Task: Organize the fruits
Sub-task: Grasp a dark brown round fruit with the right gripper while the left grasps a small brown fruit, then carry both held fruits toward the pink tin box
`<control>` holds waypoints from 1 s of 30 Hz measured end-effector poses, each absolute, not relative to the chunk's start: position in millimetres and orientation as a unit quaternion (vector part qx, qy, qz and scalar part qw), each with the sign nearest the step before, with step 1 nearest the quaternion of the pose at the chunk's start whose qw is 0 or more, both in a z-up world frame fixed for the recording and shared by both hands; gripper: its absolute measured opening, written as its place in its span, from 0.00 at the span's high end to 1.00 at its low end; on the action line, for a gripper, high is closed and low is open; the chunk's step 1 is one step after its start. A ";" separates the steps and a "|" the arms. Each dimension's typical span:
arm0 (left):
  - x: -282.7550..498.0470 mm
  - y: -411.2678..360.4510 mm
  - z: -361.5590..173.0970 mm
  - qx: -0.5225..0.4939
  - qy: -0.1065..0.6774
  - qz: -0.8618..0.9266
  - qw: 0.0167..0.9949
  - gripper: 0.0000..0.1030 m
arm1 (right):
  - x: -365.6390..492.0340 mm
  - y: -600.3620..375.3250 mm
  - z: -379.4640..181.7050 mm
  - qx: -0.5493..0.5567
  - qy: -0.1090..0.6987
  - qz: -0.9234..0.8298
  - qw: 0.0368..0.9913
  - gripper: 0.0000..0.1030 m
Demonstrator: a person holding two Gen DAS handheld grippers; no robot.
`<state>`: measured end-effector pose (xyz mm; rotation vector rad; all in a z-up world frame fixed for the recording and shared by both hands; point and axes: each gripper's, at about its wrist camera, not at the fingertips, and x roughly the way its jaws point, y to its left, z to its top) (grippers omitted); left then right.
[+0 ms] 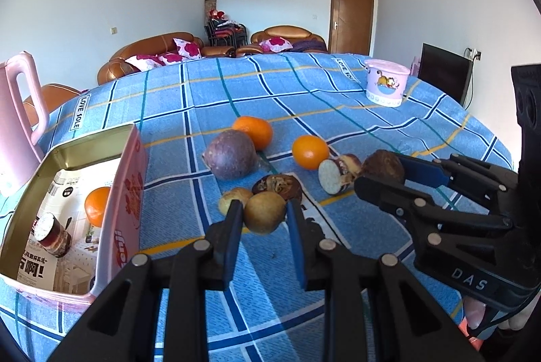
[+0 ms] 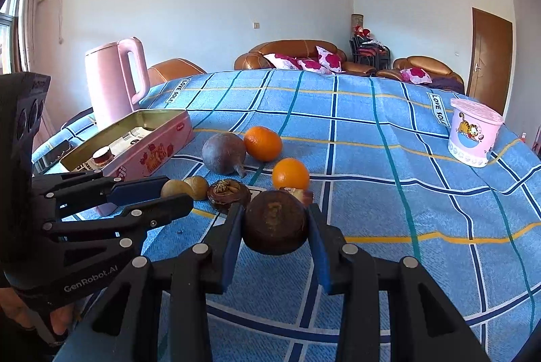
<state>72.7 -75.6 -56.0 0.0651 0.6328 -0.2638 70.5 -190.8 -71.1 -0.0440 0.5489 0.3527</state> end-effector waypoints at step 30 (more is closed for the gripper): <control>48.8 -66.3 -43.3 0.016 0.234 -0.118 0.965 0.73 | 49.4 -191.1 -64.1 -0.031 0.200 0.188 0.961 0.62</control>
